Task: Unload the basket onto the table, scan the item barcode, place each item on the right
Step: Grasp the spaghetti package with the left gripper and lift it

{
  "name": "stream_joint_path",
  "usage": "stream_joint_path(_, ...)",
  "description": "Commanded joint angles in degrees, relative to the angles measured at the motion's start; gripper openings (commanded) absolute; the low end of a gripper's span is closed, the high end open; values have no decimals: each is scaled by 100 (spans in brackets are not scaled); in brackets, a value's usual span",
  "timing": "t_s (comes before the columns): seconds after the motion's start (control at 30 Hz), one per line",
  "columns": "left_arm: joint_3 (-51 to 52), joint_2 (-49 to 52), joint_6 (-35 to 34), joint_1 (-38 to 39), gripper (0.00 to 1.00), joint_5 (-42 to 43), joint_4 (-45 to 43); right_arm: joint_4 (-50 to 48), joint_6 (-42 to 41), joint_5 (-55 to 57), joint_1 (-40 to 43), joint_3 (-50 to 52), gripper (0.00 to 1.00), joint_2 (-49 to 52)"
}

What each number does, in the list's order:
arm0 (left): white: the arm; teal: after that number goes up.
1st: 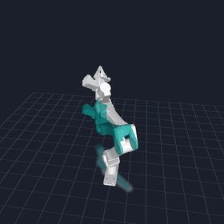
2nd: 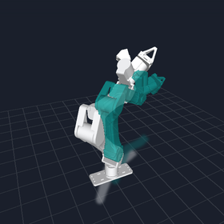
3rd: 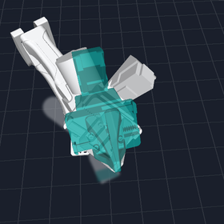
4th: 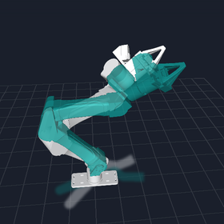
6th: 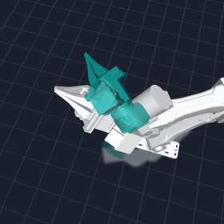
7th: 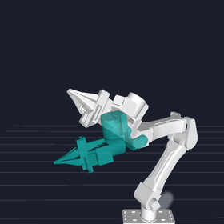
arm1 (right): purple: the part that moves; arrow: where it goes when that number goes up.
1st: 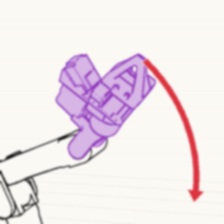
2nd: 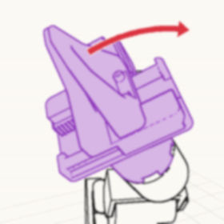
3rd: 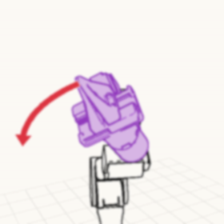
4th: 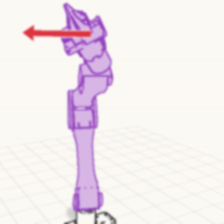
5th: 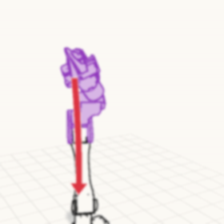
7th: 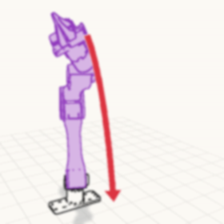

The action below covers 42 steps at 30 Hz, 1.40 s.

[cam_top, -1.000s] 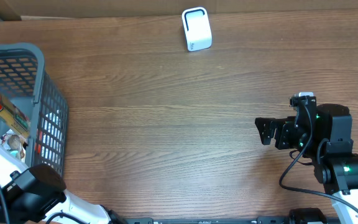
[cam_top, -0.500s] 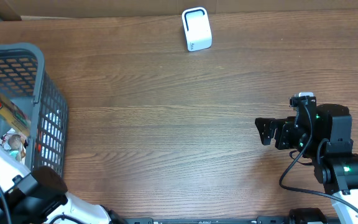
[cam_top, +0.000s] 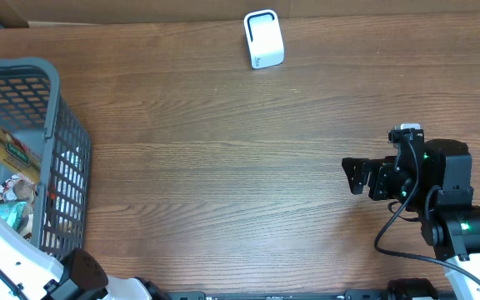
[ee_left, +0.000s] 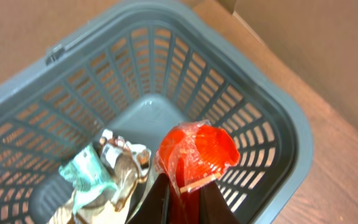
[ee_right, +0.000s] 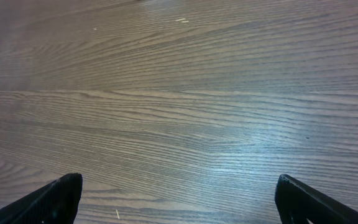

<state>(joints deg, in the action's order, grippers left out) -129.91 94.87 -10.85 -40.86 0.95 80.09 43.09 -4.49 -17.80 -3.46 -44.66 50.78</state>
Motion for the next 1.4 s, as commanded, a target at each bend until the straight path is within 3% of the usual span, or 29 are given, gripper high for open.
stream_joint_path(0.0, -227, -380, -94, 2, 4, 98, -282, -26, -24, -57, -11, -157, 100, -13)
stream_joint_path(0.47, -125, -133, 13, -4, 4, -153, 273, 15, -24, -142, -11, -157, 100, -13)
stream_joint_path(0.83, 671, 114, -120, -9, 5, -153, 284, 15, -24, -142, -11, -157, 99, -13)
stream_joint_path(1.0, 953, 116, -118, -9, 43, -153, 203, 15, -24, -140, -11, -157, 99, -13)
stream_joint_path(1.17, 1331, 116, 59, -9, 55, -173, -39, 15, -24, -142, -11, -157, 99, -13)
stream_joint_path(1.37, 2142, 118, 52, -9, 62, -306, -662, 17, -22, -142, -11, -157, 99, -13)
